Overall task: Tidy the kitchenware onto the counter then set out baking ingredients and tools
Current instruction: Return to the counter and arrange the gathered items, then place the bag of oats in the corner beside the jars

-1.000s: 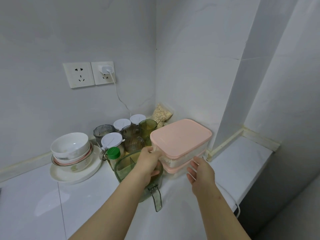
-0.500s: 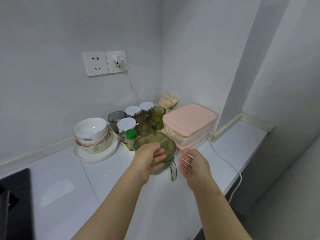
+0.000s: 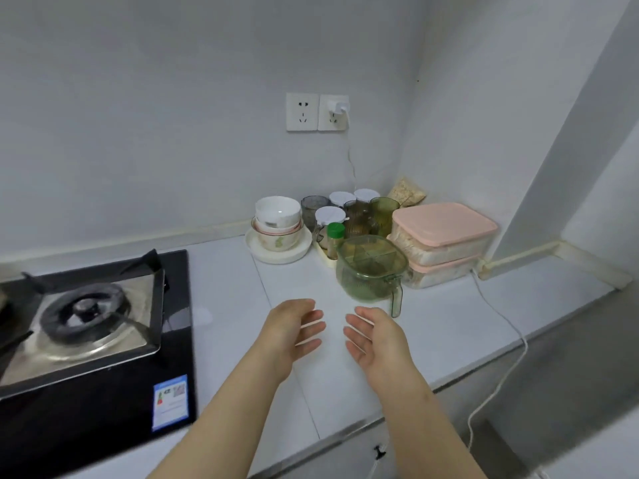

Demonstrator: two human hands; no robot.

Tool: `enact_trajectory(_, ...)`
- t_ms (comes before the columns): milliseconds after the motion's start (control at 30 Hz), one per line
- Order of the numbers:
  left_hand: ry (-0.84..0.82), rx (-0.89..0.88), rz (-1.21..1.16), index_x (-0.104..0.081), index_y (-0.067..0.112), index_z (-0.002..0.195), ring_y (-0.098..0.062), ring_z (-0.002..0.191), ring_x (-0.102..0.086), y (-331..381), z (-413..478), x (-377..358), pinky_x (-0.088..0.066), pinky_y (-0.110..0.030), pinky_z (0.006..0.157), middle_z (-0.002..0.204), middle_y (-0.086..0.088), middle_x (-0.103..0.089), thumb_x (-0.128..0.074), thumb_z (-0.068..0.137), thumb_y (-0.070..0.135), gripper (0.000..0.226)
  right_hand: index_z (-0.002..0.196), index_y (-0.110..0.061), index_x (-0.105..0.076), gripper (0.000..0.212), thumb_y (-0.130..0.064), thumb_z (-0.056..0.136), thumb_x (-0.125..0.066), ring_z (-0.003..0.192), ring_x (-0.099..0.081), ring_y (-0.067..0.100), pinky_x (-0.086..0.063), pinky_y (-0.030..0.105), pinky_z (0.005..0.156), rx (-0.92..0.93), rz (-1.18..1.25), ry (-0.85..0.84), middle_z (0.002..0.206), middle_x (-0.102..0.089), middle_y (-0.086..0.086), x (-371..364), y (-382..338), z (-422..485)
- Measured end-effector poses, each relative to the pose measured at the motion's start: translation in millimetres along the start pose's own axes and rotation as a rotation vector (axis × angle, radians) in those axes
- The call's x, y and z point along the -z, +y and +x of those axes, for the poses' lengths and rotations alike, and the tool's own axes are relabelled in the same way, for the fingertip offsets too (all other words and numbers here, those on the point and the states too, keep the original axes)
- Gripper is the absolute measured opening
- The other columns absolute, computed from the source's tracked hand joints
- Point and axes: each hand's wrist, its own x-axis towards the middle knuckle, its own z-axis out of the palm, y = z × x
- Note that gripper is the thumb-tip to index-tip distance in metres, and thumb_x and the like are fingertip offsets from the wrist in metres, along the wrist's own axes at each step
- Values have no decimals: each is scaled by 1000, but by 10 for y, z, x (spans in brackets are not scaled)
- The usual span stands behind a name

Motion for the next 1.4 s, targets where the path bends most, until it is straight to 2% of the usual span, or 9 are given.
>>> enact_trajectory(200, 184, -5, -107, -58, 15, 96, -19, 86, -64, -284, -600, 684, -52, -31, 70, 92, -4, -66, -52, 94, 18, 7, 94, -11, -60, 13, -18, 93, -49, 82, -59, 18, -42, 32, 80, -91, -126, -131, 90, -64, 5, -243, 584, -486)
enact_trajectory(300, 287, -34, -137, -58, 16, 97, -19, 88, -65, -315, -824, 1046, -53, -32, 74, 93, -4, -66, -52, 94, 19, 7, 93, -11, -61, 14, -18, 92, -49, 81, -60, 18, -44, 31, 74, -126, -179, -222, 89, -65, 5, -483, 809, -692)
enact_trajectory(433, 419, -68, -199, -59, 16, 93, -17, 89, -65, -317, -1186, 1625, -53, -34, 80, 94, -5, -67, -53, 94, 18, 7, 94, -10, -60, 12, -15, 92, -50, 78, -60, 18, -46, 26, 65, -158, -267, -318, 88, -65, 7, -935, 1157, -1013)
enact_trajectory(633, 561, -132, -330, -61, 15, 98, -19, 91, -66, -379, -1780, 2782, -54, -35, 77, 96, -6, -68, -55, 93, 17, 8, 108, -9, -60, 19, -14, 92, -51, 81, -62, 18, -47, 28, 64, -202, -438, -477, 90, -67, 6, -1791, 1916, -1545)
enact_trajectory(700, 641, -175, -394, -60, 15, 97, -19, 89, -66, -438, -2064, 3365, -54, -35, 79, 93, -6, -68, -55, 93, 18, 8, 108, -10, -60, 19, -15, 92, -51, 82, -61, 18, -47, 28, 65, -212, -491, -556, 91, -67, 6, -2210, 2334, -1864)
enact_trajectory(833, 756, -194, -469, -59, 14, 96, -19, 88, -66, -554, -2558, 4324, -51, -31, 65, 93, -6, -67, -53, 93, 18, 8, 105, -8, -60, 18, -14, 92, -49, 78, -61, 18, -46, 28, 64, -298, -554, -684, 89, -66, 6, -2857, 3099, -2507)
enact_trajectory(1033, 910, -203, -511, -60, 14, 98, -18, 83, -64, -720, -3346, 5749, -52, -31, 68, 91, -5, -66, -52, 94, 19, 10, 93, -11, -60, 13, -14, 91, -47, 73, -59, 17, -46, 28, 67, -417, -620, -844, 86, -64, 5, -3765, 4214, -3472)
enact_trajectory(1167, 967, -201, -548, -59, 13, 98, -17, 81, -66, -769, -3593, 6328, -51, -30, 66, 87, -4, -66, -53, 93, 19, 10, 99, -10, -60, 15, -15, 91, -48, 78, -61, 19, -45, 28, 68, -442, -665, -904, 87, -65, 5, -4146, 4622, -3766)
enact_trajectory(1400, 1045, -206, -623, -58, 12, 103, -16, 77, -63, -648, -3675, 7306, -51, -29, 66, 87, -3, -65, -52, 94, 18, 13, 91, -11, -60, 12, -15, 91, -48, 77, -60, 18, -46, 27, 63, -473, -738, -934, 88, -65, 5, -5011, 5192, -3934)
